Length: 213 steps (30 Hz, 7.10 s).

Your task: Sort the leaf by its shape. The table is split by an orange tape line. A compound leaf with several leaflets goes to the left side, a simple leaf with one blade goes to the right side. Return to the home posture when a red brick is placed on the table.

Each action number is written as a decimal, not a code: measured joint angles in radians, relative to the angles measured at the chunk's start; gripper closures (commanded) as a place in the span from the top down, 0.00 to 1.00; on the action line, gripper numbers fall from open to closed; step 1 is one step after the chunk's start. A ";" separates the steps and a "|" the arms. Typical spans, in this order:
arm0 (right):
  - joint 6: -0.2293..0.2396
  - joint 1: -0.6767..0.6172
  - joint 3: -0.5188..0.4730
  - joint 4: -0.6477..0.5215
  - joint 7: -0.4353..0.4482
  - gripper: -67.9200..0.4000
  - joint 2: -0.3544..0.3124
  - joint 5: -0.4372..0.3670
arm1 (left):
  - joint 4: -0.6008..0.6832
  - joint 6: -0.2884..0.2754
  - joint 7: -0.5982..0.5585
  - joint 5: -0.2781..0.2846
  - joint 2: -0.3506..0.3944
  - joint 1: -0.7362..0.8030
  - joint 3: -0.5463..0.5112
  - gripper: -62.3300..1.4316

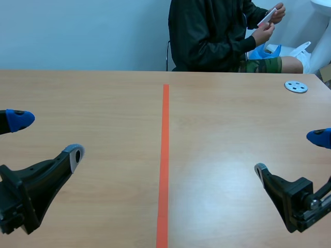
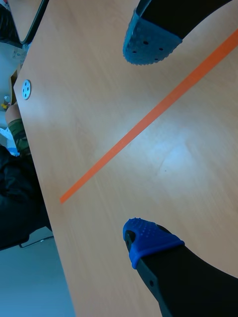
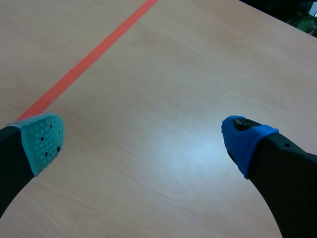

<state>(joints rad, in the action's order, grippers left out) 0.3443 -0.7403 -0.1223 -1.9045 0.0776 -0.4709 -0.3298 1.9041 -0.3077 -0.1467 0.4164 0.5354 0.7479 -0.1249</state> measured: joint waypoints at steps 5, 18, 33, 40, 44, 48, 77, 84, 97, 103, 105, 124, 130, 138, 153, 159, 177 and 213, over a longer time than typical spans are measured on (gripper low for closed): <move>0.000 0.000 0.000 0.000 0.000 1.00 0.000 0.000 | 0.000 0.000 0.000 0.000 0.000 0.000 0.000 1.00; 0.000 0.000 0.000 0.000 0.000 1.00 0.000 0.000 | 0.000 0.000 0.000 0.000 0.000 0.000 0.000 1.00; 0.000 0.000 0.000 0.000 0.000 1.00 0.000 0.000 | 0.000 0.000 0.000 0.000 0.000 0.000 0.000 1.00; 0.000 0.000 0.000 0.000 0.000 1.00 0.000 0.000 | 0.000 0.000 0.000 0.000 0.000 0.000 0.000 1.00; 0.000 0.000 0.000 0.000 0.000 1.00 0.000 0.000 | 0.000 0.000 0.000 0.000 0.000 0.000 0.000 1.00; 0.000 0.000 0.000 0.000 0.000 1.00 0.000 0.000 | 0.000 0.000 0.000 0.000 0.000 0.000 0.000 1.00; 0.000 0.000 0.000 0.000 0.000 1.00 0.000 0.000 | 0.000 0.000 0.000 0.000 0.000 0.000 0.000 1.00; 0.000 0.000 0.000 0.000 0.000 1.00 0.000 0.000 | 0.000 0.000 0.000 0.000 0.000 0.000 0.000 1.00; 0.000 0.000 0.000 0.000 0.000 1.00 0.000 0.000 | 0.000 0.000 0.000 0.000 0.000 0.000 0.000 1.00; 0.000 0.000 0.000 0.000 0.000 1.00 0.000 0.000 | 0.000 0.000 0.000 0.000 0.000 0.000 0.000 1.00; 0.000 0.000 0.000 0.000 0.000 1.00 0.000 0.000 | 0.000 0.000 0.000 0.000 0.000 0.000 0.000 1.00; 0.000 0.000 0.000 0.000 -0.023 1.00 0.000 0.000 | 0.000 0.000 0.060 0.000 0.000 0.000 0.000 1.00; 0.000 0.000 0.000 0.000 -0.047 1.00 0.000 0.000 | 0.000 -0.008 0.119 0.000 0.000 0.000 0.000 1.00; 0.000 0.000 0.000 0.000 -0.064 1.00 0.000 0.000 | -0.001 -0.032 0.113 0.001 0.000 0.000 0.000 1.00; 0.000 0.000 0.000 0.000 -0.064 1.00 0.000 0.000 | -0.001 -0.084 0.162 0.000 0.000 -0.017 0.000 1.00; 0.000 0.000 0.000 0.000 -0.076 1.00 0.000 0.000 | -0.001 -0.087 0.162 -0.025 0.000 -0.016 0.000 1.00; 0.000 0.000 0.000 0.000 -0.076 1.00 0.000 0.000 | -0.001 -0.087 0.162 -0.024 0.000 -0.016 0.000 1.00; 0.092 0.195 0.156 0.161 -0.084 1.00 0.000 -0.002 | -0.001 -0.087 0.162 -0.024 0.000 -0.016 0.000 1.00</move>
<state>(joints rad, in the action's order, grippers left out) 0.4362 -0.5453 0.0338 -1.7435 -0.0059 -0.4709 -0.3317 1.9034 -0.3943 0.0151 0.3920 0.5354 0.7315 -0.1249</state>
